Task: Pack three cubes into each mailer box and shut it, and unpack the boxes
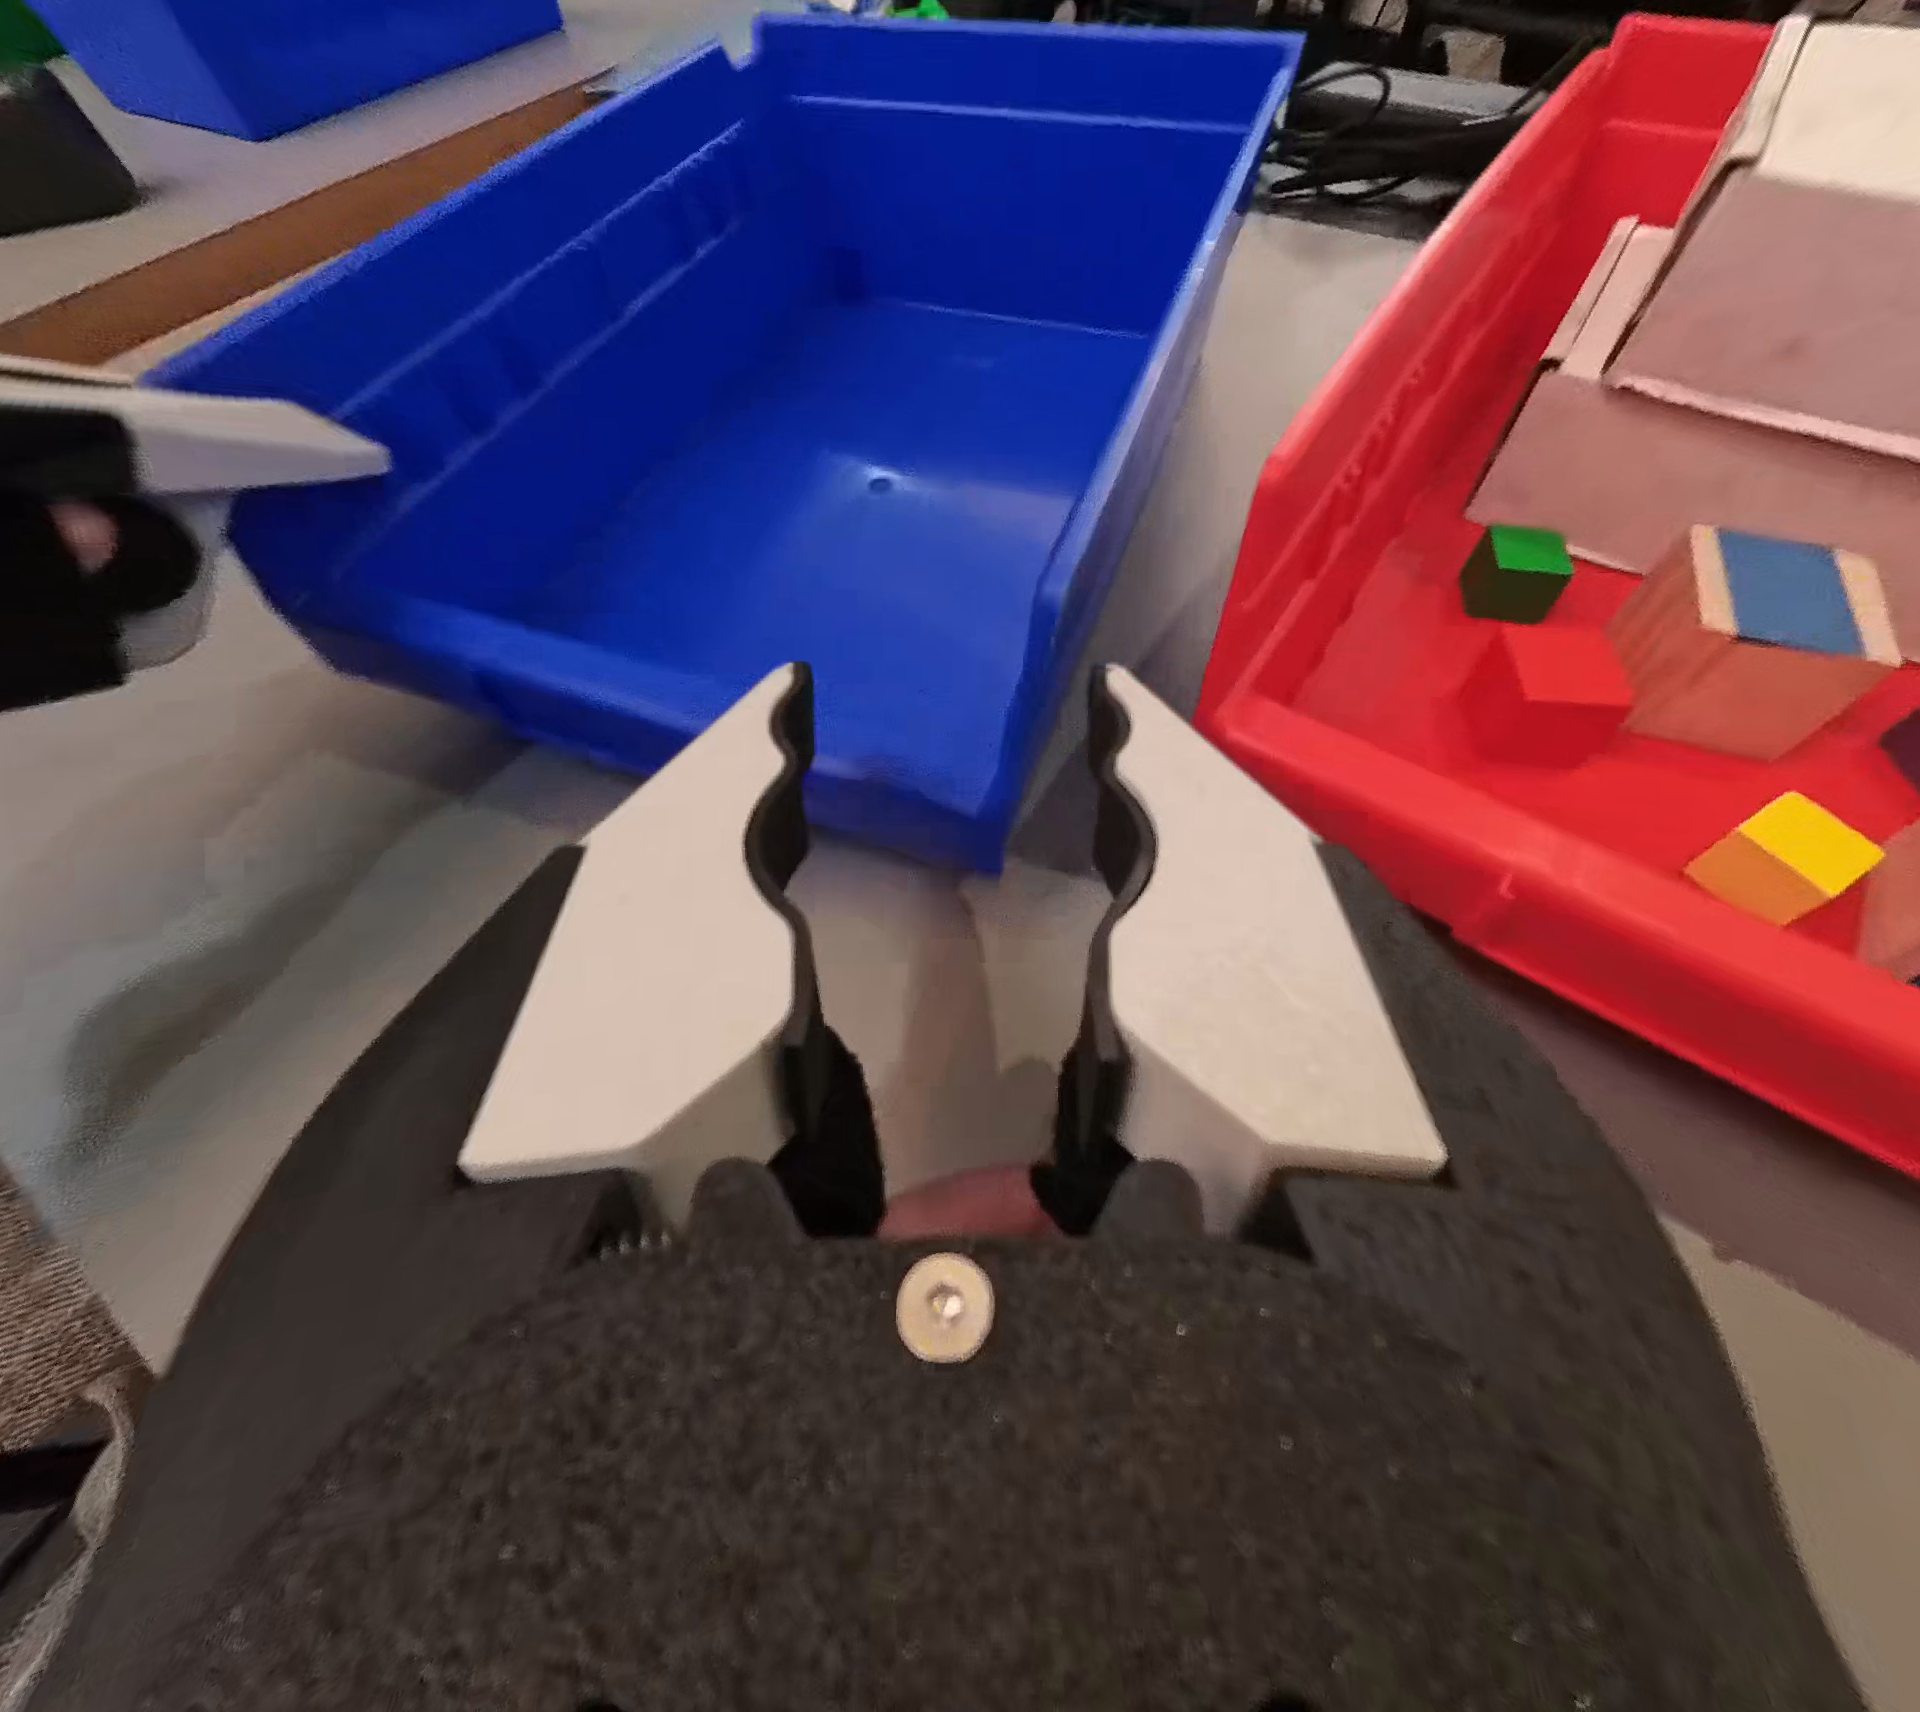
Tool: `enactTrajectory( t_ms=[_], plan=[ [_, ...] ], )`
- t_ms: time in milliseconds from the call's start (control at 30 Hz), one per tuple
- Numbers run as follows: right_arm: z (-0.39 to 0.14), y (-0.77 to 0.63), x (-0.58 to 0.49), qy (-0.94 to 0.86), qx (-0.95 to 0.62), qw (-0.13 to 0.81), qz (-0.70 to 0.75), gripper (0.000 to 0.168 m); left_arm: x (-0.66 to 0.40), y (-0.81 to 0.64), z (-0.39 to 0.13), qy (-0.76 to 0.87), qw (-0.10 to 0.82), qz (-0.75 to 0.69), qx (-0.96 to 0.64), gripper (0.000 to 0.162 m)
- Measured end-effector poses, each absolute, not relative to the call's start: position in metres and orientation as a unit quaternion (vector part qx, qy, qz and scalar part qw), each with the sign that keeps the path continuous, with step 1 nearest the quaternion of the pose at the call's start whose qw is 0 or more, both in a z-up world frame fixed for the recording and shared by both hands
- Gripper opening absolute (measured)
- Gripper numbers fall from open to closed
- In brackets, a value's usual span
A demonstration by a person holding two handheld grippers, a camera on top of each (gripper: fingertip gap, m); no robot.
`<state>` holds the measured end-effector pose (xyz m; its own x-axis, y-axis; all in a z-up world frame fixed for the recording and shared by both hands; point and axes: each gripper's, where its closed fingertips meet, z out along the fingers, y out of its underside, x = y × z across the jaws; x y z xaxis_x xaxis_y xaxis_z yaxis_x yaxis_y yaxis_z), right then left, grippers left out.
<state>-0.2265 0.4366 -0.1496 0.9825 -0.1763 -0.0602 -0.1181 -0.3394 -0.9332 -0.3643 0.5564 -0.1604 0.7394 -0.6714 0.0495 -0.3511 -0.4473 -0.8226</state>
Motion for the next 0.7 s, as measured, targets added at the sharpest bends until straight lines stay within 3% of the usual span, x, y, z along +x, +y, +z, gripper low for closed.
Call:
enactTrajectory(
  t_ms=[200, 233, 267, 467, 700],
  plan=[
    [-0.165, 0.446, -0.232, 0.101, -0.844, 0.526, -0.027, 0.051, -0.392, 0.503, -0.160, 0.280, 0.422, -0.171, -0.845, 0.002],
    [-0.164, 0.442, -0.230, 0.115, -0.845, 0.521, -0.024, 0.038, -0.398, 0.496, -0.160, 0.270, 0.430, -0.157, -0.847, 0.002],
    [-0.160, 0.435, -0.219, 0.139, -0.844, 0.516, -0.049, 0.006, -0.403, 0.490, -0.160, 0.261, 0.437, -0.144, -0.849, 0.002],
    [-0.095, 0.406, -0.196, 0.147, -0.797, 0.581, -0.075, 0.004, -0.386, 0.442, -0.131, 0.246, 0.507, -0.154, -0.812, 0.003],
    [0.008, 0.339, -0.105, 0.198, -0.712, 0.663, -0.120, 0.004, -0.285, 0.419, -0.013, 0.260, 0.642, -0.198, -0.694, 0.001]
  ],
)
